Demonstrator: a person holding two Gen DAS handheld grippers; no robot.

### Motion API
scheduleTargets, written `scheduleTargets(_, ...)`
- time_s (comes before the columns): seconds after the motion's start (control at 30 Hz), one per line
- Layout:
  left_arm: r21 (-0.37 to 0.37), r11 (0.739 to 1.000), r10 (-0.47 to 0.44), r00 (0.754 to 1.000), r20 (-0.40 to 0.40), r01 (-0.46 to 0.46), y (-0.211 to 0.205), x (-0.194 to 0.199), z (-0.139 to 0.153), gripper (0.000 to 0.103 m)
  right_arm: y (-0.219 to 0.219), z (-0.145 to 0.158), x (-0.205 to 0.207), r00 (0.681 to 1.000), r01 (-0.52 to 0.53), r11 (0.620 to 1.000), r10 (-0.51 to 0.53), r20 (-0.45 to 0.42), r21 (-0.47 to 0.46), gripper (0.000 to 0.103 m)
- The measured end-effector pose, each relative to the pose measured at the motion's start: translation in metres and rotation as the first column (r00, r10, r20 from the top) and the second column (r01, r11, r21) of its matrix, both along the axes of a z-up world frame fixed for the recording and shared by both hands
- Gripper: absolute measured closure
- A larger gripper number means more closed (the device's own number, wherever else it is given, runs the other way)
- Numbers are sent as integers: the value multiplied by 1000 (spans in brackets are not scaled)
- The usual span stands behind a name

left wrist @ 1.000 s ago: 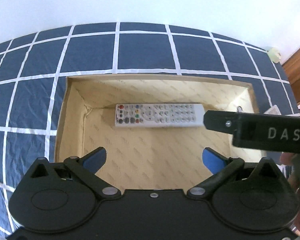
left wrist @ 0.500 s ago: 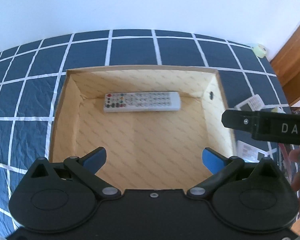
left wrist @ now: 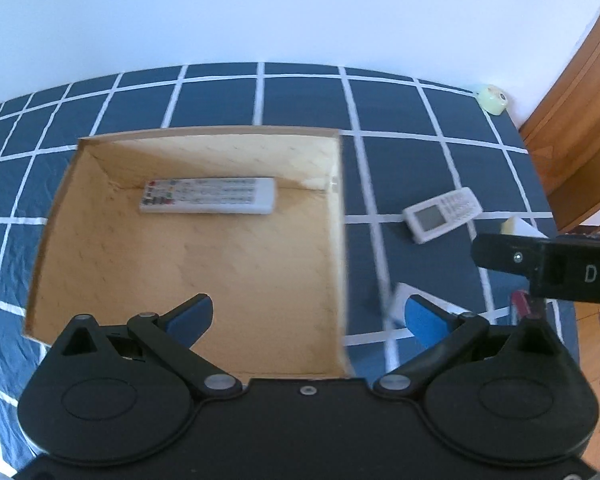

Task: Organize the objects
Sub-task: 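Move the right tool toward the white air-conditioner remote on the cover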

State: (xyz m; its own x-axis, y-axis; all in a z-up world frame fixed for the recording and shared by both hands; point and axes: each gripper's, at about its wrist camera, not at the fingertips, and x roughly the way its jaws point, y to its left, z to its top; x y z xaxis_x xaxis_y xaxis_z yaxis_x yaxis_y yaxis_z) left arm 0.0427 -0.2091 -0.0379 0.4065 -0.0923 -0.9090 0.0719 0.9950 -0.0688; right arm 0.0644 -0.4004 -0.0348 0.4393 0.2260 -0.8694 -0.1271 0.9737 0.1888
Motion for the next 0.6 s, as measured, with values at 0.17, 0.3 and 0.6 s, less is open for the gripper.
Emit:
scheduleTargets(0.17,-6,999,34,999,-1,-34,-41,-4,-3,0,-45,4,5,1000,-22,1000,22,15,-15,0)
scheduleTargets(0.3,-9,998,61,998,-5,-61,-69,-4,-7,0,-74,3,12,999,-42,999,42,19,-17,0)
scheduleTargets(0.6,-11,990,142,990,-23,-143,-110,8,-23,0,-110,-9,37,991,-131,991,131,2,-22,0)
